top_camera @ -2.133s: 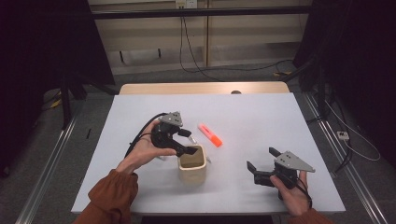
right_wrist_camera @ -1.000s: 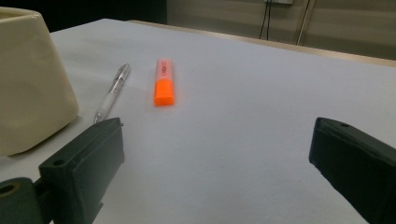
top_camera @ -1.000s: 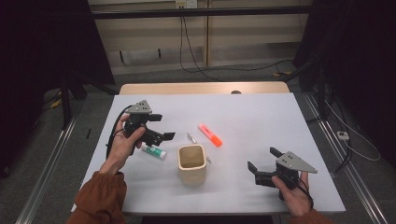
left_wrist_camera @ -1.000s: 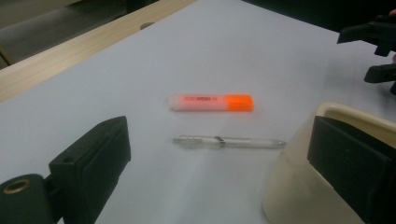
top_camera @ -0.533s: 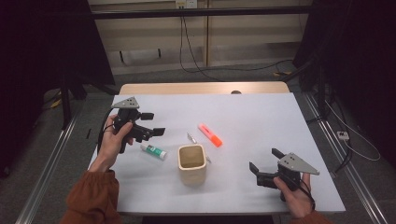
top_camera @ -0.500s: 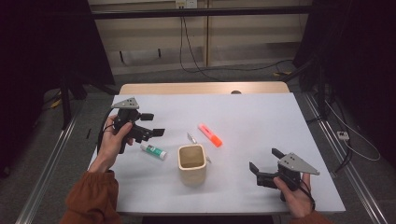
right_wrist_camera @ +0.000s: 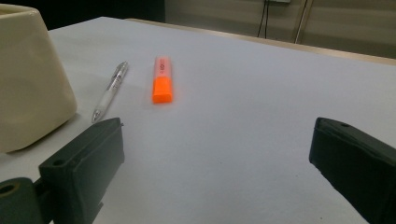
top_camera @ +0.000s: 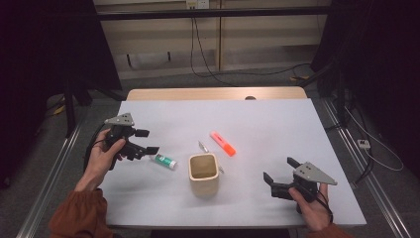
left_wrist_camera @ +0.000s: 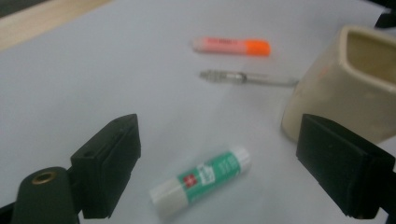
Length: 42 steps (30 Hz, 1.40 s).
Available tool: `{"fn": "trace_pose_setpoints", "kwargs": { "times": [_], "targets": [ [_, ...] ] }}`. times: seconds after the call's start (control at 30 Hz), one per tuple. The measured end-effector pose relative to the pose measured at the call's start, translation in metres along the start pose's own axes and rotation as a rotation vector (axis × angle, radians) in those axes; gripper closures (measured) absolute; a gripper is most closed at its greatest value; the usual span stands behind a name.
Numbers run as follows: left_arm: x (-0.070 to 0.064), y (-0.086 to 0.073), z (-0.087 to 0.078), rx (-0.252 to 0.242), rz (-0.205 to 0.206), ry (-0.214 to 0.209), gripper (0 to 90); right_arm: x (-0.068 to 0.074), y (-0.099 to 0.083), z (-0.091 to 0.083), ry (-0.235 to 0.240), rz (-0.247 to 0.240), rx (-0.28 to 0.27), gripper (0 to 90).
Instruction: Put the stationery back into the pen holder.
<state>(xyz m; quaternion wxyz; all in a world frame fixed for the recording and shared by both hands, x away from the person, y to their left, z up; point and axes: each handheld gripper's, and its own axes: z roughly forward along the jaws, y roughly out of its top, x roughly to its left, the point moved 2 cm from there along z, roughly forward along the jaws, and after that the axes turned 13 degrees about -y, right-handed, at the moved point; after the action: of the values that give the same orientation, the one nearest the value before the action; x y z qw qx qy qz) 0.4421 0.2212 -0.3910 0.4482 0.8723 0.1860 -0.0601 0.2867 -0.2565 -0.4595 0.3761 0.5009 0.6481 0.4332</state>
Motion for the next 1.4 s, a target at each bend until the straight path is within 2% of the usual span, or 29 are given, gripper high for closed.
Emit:
{"fn": "trace_pose_setpoints", "kwargs": {
  "times": [0.1, 0.2, 0.3, 0.4, 0.5, 0.57, 0.6, 0.67, 0.7, 0.73, 0.8, 0.87, 0.93, 0.97, 1.1, 1.13, 1.2, 1.23, 1.4],
  "targets": [
    [0.0, -0.006, 0.004, 0.025, 0.027, -0.01, 11.4, 0.0, 0.0, 0.0, 0.002, 0.002, 0.0, 2.5],
    [0.002, -0.009, 0.009, 0.077, 0.024, 0.011, 10.7, 0.0, 0.0, 0.001, 0.003, 0.0, 0.0, 2.5],
    [0.004, -0.009, 0.012, 0.107, 0.035, -0.03, 10.1, 0.001, 0.0, 0.001, 0.003, 0.001, 0.001, 2.5],
    [0.007, -0.011, 0.016, 0.137, 0.048, -0.021, 7.9, 0.0, 0.0, 0.001, 0.005, 0.0, -0.002, 2.6],
    [0.012, -0.015, 0.02, 0.169, 0.042, -0.031, 7.9, 0.0, 0.0, 0.001, 0.006, 0.002, -0.001, 2.6],
    [0.016, -0.017, 0.022, 0.212, 0.071, -0.034, 9.8, 0.0, 0.0, 0.001, 0.006, 0.0, -0.001, 2.6],
    [0.018, -0.018, 0.023, 0.214, 0.077, -0.05, 10.0, 0.0, 0.0, 0.001, 0.007, 0.001, -0.001, 2.5],
    [0.023, -0.019, 0.024, 0.212, 0.085, -0.033, 14.6, 0.001, 0.0, 0.001, 0.005, 0.002, 0.0, 2.6],
    [0.025, -0.02, 0.026, 0.223, 0.084, -0.024, 12.7, 0.001, 0.0, 0.002, 0.005, 0.002, 0.001, 2.5],
    [0.026, -0.02, 0.027, 0.23, 0.09, -0.034, 12.4, 0.001, 0.0, 0.002, 0.006, 0.001, 0.001, 2.6],
    [0.029, -0.021, 0.029, 0.266, 0.105, -0.034, 16.6, 0.001, 0.0, 0.002, 0.008, 0.0, 0.001, 2.5],
    [0.028, -0.02, 0.033, 0.289, 0.121, -0.026, 16.9, 0.001, 0.0, 0.002, 0.008, 0.001, 0.0, 2.5],
    [0.027, -0.019, 0.036, 0.33, 0.147, -0.052, 19.1, 0.001, 0.0, 0.002, 0.009, 0.001, 0.0, 2.5],
    [0.026, -0.018, 0.038, 0.337, 0.159, -0.048, 21.1, 0.001, 0.0, 0.002, 0.011, -0.001, 0.001, 2.5],
    [0.028, -0.018, 0.046, 0.38, 0.174, -0.042, 20.7, 0.001, 0.0, 0.002, 0.013, -0.005, 0.001, 2.5],
    [0.028, -0.017, 0.047, 0.395, 0.18, -0.052, 21.2, 0.001, 0.0, 0.002, 0.013, -0.004, 0.0, 2.5],
    [0.029, -0.018, 0.05, 0.415, 0.188, -0.041, 22.9, 0.001, 0.0, 0.002, 0.013, 0.0, 0.001, 2.4],
    [0.03, -0.018, 0.051, 0.42, 0.185, -0.051, 23.5, 0.001, 0.0, 0.002, 0.013, 0.0, 0.001, 2.4],
    [0.03, -0.017, 0.055, 0.468, 0.223, -0.051, 28.8, 0.001, 0.0, 0.003, 0.014, -0.002, 0.002, 2.4]
  ]
}}
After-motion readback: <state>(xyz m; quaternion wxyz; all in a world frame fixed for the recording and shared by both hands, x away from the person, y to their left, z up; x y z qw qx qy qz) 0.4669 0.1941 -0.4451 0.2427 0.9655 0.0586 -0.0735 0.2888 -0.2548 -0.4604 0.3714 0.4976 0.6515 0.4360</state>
